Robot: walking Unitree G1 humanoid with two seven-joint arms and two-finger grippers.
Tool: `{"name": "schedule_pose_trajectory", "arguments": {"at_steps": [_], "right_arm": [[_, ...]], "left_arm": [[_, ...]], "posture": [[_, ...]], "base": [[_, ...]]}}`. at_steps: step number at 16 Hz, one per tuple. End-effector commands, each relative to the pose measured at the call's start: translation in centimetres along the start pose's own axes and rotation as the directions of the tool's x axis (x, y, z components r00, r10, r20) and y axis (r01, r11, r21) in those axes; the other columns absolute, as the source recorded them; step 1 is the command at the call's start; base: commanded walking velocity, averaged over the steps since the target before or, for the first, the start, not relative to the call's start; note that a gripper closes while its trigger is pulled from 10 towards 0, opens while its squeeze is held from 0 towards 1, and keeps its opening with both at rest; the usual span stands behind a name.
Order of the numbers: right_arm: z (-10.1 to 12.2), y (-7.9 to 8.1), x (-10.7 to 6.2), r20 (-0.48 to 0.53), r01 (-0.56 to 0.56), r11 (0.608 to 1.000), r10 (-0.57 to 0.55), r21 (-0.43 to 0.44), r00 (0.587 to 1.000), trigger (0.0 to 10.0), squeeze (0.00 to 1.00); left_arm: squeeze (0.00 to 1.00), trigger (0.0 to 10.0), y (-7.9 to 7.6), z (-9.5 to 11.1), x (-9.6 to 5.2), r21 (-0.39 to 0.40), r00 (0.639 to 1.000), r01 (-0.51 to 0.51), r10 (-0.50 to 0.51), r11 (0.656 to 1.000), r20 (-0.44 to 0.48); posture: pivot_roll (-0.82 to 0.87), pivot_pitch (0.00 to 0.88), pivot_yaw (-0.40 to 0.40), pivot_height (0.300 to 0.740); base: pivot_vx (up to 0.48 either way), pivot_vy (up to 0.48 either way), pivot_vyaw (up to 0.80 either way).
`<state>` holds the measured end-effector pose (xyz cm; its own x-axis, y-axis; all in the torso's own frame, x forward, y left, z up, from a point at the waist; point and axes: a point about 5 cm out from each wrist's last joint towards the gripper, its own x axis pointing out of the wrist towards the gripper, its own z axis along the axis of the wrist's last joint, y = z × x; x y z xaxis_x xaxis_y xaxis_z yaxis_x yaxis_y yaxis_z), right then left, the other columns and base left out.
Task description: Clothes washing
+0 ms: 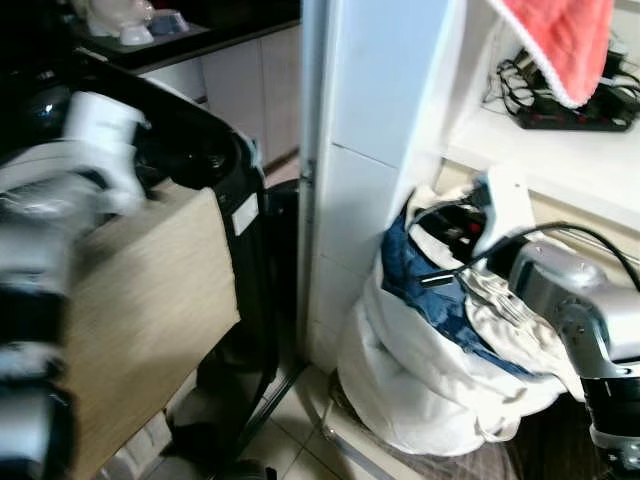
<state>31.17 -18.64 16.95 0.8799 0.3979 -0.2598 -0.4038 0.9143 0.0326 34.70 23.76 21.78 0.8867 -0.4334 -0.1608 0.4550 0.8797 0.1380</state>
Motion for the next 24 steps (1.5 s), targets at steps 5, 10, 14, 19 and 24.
{"name": "schedule_pose_trajectory", "arguments": {"at_steps": [5,10,14,19,24], "right_arm": [[-3.5,-6.8,-0.2,-0.118,0.300,0.951,-0.307,-0.070,0.944,10.0,1.00],[-7.4,-8.3,-1.0,-0.396,0.206,0.967,-0.250,-0.151,0.884,10.0,1.00],[-9.4,-9.0,-1.2,-0.461,0.168,0.953,-0.270,-0.251,0.845,10.0,0.00],[-10.3,-9.1,-0.8,-0.444,0.120,0.955,-0.235,-0.273,0.865,0.1,0.00],[-10.8,-8.8,-0.6,-0.423,0.092,0.968,-0.187,-0.236,0.886,0.0,0.00]], "left_arm": [[0.00,10.0,-11.9,0.3,2.8,-0.094,0.906,0.398,-0.375,0.913,0.199],[0.00,10.0,-16.9,-1.8,1.1,-0.080,0.782,0.623,-0.617,0.778,0.081],[0.00,10.0,-18.1,-2.7,0.4,-0.070,0.753,0.657,-0.657,0.751,0.017],[0.00,10.0,-18.2,-2.9,0.1,-0.060,0.760,0.648,-0.650,0.759,-0.010],[0.00,10.0,-18.0,-2.9,0.2,-0.060,0.777,0.628,-0.630,0.776,-0.010]], "posture": [[-0.07,0.000,0.019,0.740],[-0.07,0.000,0.016,0.740],[-0.06,0.000,0.010,0.740],[-0.05,0.000,0.011,0.740],[-0.05,0.000,0.011,0.740]], "base": [[0.000,0.000,0.00],[0.000,0.000,0.00],[0.000,0.000,0.00],[0.000,0.000,0.00],[0.000,0.000,0.00]]}}
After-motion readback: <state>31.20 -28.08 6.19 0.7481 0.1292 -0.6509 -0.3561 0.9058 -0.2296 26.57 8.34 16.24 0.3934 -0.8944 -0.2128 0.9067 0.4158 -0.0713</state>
